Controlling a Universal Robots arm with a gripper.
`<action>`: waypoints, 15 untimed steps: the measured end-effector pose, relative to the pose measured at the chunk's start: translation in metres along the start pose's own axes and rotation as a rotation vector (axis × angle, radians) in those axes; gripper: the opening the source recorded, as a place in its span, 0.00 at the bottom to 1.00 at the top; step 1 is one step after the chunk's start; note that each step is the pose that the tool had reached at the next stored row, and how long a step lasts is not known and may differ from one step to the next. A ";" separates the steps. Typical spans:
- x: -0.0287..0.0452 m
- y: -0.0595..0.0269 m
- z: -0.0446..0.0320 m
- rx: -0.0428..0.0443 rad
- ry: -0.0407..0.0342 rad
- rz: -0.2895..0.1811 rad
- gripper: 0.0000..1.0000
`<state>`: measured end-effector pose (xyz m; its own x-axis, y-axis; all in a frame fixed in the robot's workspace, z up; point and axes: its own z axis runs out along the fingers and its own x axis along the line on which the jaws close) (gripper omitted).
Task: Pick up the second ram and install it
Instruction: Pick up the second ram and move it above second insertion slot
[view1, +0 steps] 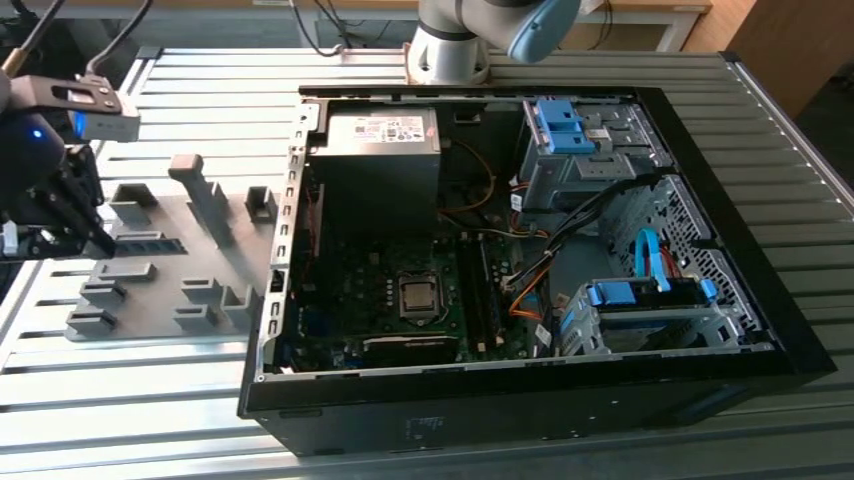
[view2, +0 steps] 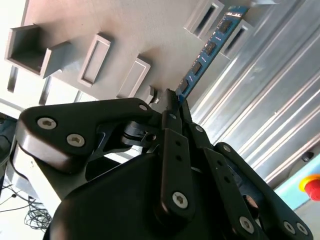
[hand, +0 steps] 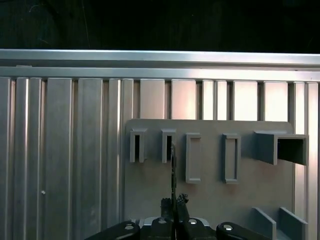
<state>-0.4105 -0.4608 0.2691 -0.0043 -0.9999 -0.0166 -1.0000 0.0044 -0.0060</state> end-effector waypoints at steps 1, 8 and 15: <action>-0.0001 0.0000 -0.0045 -0.0001 0.0000 0.000 0.14; -0.0010 -0.0003 -0.0364 0.0001 0.0002 0.000 0.14; -0.0022 -0.0004 -0.0586 0.0004 0.0133 0.017 0.14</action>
<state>-0.4104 -0.4596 0.3277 -0.0213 -0.9998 -0.0034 -0.9998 0.0213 -0.0063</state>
